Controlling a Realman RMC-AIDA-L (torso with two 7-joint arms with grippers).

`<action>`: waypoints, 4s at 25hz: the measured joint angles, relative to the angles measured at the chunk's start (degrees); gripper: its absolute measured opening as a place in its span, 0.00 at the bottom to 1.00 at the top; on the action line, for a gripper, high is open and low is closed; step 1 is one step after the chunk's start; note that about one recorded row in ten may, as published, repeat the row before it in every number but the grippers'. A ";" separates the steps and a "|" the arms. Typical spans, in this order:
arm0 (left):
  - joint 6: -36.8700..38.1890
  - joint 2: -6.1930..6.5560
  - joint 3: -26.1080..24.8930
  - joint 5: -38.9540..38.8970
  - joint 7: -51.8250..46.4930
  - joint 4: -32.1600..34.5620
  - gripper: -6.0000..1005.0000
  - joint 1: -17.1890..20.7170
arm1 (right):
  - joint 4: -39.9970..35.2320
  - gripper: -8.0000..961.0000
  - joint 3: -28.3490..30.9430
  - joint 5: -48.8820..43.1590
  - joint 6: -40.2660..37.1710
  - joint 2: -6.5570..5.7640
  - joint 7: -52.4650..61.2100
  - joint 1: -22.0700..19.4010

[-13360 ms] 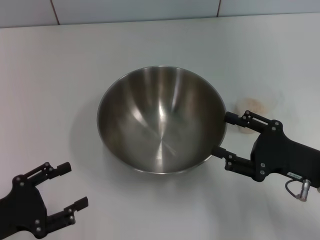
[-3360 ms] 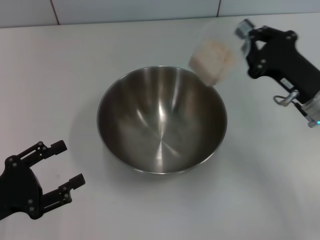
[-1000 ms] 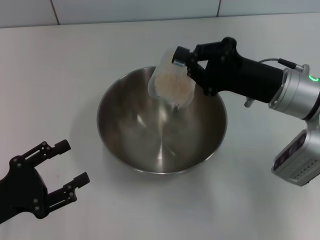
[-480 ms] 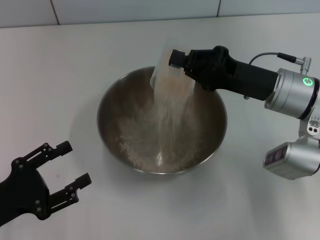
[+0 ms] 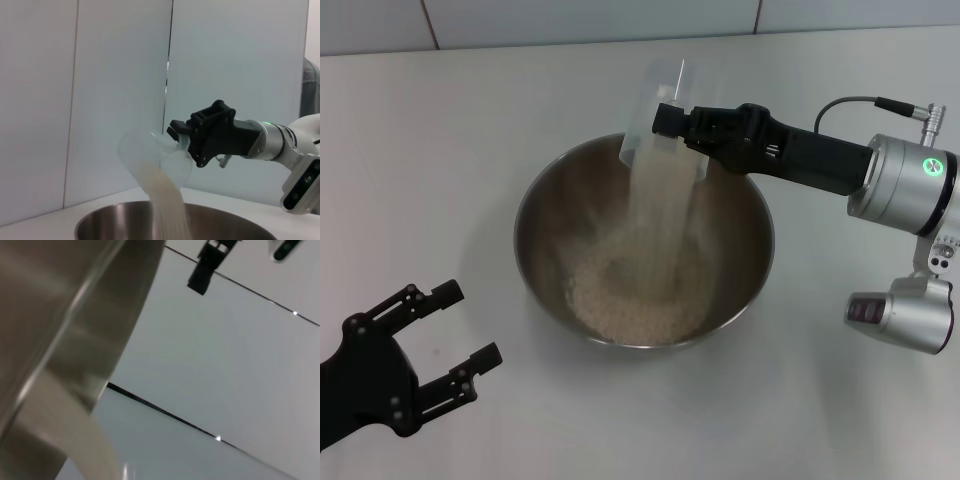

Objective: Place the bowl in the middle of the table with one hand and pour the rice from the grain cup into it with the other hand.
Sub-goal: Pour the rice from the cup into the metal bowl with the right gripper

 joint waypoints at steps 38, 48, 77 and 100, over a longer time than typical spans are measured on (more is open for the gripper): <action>0.45 0.07 -0.49 0.01 -0.49 0.03 0.77 -0.31 | 5.19 0.02 0.06 4.85 -3.86 0.00 18.39 -0.52; 0.61 0.17 -0.49 0.01 -0.58 0.09 0.77 -0.62 | 9.45 0.02 0.04 13.07 -4.16 -0.01 51.10 -2.34; 3.56 0.60 -1.37 0.01 -0.46 0.54 0.77 -0.52 | 3.99 0.02 -6.60 14.25 0.92 -0.35 109.16 -6.89; 4.16 0.59 -1.37 0.00 -0.59 0.53 0.77 -0.84 | -2.58 0.02 -5.06 34.46 -0.20 -0.20 107.36 -19.15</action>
